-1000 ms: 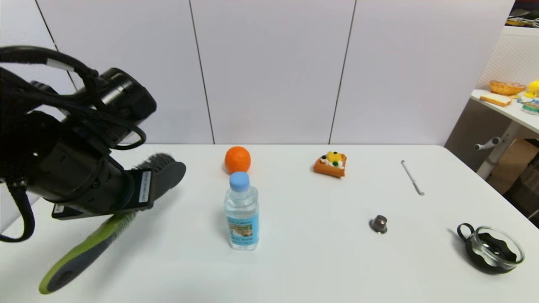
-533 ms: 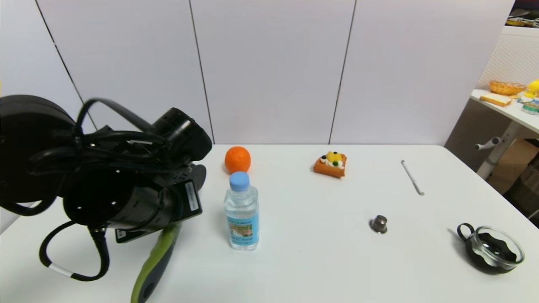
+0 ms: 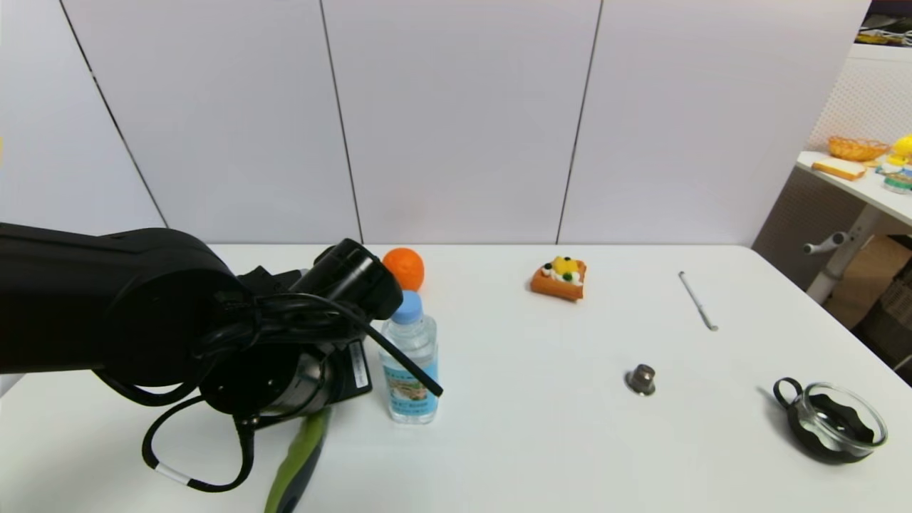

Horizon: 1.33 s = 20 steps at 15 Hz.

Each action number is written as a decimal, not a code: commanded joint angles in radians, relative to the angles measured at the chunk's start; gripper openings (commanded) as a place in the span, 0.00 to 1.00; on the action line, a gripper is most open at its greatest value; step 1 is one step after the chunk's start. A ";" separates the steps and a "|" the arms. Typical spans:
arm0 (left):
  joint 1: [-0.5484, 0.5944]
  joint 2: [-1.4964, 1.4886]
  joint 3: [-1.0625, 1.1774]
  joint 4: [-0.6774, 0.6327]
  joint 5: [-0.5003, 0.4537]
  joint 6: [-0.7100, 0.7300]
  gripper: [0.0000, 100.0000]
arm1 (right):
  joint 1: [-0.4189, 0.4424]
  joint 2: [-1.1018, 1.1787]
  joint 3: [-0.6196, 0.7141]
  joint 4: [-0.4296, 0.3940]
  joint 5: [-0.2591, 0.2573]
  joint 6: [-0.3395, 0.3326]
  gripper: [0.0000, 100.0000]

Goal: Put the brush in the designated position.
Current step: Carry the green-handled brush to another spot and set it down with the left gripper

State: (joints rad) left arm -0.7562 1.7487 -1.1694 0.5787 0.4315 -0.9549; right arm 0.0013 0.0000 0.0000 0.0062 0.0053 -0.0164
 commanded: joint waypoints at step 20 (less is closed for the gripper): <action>0.005 0.097 0.010 -0.080 0.029 -0.015 1.00 | 0.000 0.002 0.002 0.000 0.001 0.000 1.00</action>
State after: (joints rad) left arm -0.7519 1.8472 -1.1589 0.4949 0.4568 -0.9649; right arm 0.0013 0.0000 0.0000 0.0062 0.0051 -0.0162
